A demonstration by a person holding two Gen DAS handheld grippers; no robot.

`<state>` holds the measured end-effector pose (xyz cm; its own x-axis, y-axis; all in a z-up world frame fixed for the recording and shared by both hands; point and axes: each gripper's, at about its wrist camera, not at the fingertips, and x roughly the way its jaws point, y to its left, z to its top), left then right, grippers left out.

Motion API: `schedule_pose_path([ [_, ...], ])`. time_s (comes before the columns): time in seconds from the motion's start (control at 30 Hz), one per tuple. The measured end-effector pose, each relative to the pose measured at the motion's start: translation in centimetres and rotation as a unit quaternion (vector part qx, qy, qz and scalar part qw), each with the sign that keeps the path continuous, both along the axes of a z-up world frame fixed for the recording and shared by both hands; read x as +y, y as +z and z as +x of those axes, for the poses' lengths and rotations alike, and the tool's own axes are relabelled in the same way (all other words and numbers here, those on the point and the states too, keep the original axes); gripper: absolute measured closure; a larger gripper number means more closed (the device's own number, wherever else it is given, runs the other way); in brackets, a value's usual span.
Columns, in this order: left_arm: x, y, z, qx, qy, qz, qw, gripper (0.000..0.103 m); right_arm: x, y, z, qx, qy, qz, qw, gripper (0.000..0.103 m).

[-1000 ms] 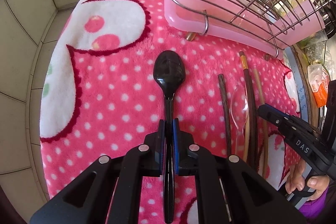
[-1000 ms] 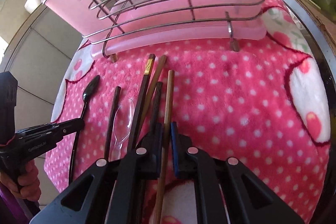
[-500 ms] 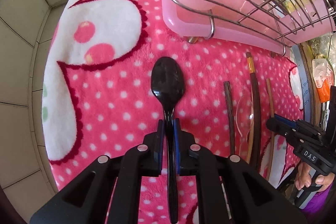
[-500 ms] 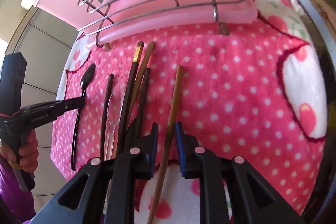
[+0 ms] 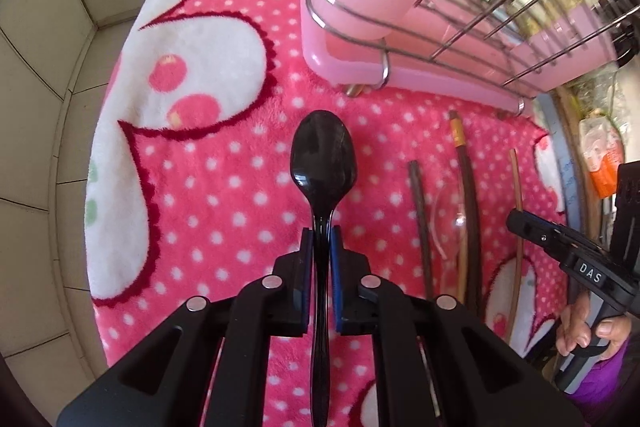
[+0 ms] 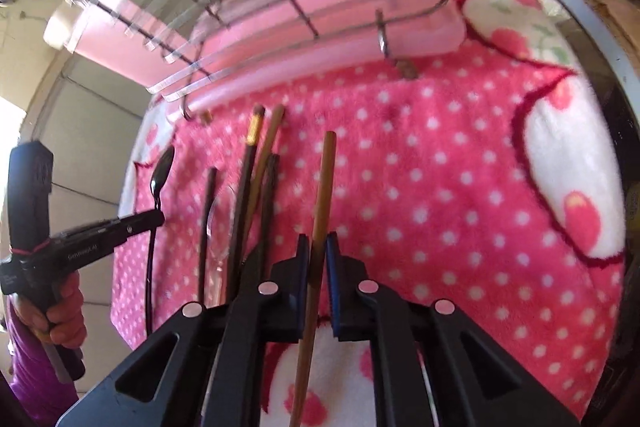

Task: Organize utensils
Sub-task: 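Grasp a light wooden chopstick with the right tool while the left holds the spoon, then lift the black spoon with the left tool while the right carries the chopstick to the pink cup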

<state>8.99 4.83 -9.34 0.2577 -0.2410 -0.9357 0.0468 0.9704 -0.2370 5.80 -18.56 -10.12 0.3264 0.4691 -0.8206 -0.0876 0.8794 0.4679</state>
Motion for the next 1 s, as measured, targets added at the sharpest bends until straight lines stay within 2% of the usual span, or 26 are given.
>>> schedule_pose_path([
  [0.1,0.4,2.2,-1.6,-0.047,0.005,-0.025,0.9986,0.096,-1.0,2.4,-1.2,-0.054,-0.008,-0.003,0.998,0.096],
  [0.2,0.8,4.7,-3.2,-0.104,0.012,-0.037,0.9938,0.096,-1.7,5.4,-2.6,-0.123,-0.020,-0.019,0.992,0.097],
  [0.33,1.0,8.3,-5.2,-0.184,0.022,-0.043,0.9818,0.096,-2.7,9.0,-3.9,-0.194,-0.040,-0.018,0.980,0.097],
  [0.47,1.3,12.1,-5.9,-0.258,0.043,-0.047,0.9640,0.096,-3.9,12.9,-4.7,-0.263,-0.064,-0.013,0.963,0.097],
  [0.5,1.4,13.4,-6.2,-0.281,0.050,-0.051,0.9570,0.096,-4.1,13.8,-4.9,-0.277,-0.068,-0.014,0.958,0.097],
  [0.67,1.5,17.9,-5.5,-0.354,0.069,-0.070,0.9302,0.096,-5.7,18.8,-5.0,-0.360,-0.099,-0.008,0.928,0.097],
  [0.83,1.0,21.3,-4.1,-0.407,0.085,-0.077,0.9062,0.096,-7.4,23.4,-3.5,-0.430,-0.130,-0.015,0.893,0.097],
  [1.0,0.9,23.5,-1.6,-0.451,0.108,-0.075,0.8827,0.096,-8.2,26.3,-1.4,-0.480,-0.160,-0.032,0.862,0.097],
])
